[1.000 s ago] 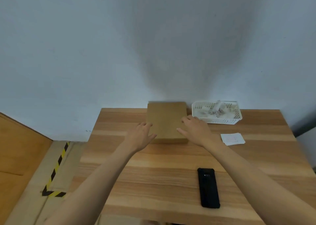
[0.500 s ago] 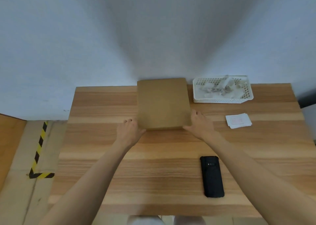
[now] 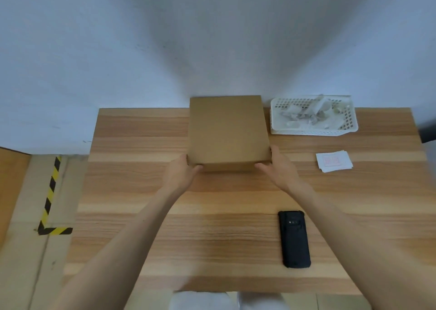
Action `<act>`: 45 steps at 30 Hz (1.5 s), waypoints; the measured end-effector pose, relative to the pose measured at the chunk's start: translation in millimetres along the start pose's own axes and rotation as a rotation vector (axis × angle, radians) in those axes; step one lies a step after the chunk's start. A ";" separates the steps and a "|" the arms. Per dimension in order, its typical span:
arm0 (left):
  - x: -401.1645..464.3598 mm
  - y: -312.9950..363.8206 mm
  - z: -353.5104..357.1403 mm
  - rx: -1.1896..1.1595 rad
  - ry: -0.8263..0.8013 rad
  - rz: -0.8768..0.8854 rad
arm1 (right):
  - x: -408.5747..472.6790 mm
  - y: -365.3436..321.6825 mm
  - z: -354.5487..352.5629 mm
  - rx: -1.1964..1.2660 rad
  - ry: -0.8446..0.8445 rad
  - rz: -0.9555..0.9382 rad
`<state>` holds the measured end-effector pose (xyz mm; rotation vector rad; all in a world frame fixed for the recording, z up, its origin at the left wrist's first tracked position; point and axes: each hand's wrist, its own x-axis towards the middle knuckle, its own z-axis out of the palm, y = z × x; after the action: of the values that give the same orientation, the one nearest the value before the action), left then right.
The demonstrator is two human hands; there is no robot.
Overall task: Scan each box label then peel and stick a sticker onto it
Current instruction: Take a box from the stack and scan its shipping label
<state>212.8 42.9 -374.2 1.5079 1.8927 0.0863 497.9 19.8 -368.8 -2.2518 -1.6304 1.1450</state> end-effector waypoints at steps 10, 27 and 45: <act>-35.7 44.4 -53.2 -0.417 0.156 0.151 | -29.9 -33.0 -52.5 0.324 0.166 -0.105; -88.1 36.3 -44.3 -0.490 0.008 0.115 | -70.0 -12.3 -60.5 0.380 0.125 0.007; -68.5 25.0 -43.4 -0.557 -0.081 0.161 | -63.7 20.3 -56.9 0.540 -0.182 -0.102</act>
<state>214.4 6.6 -297.6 1.2459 1.5097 0.5685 541.7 -25.5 -307.7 -1.7485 -1.2647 1.5698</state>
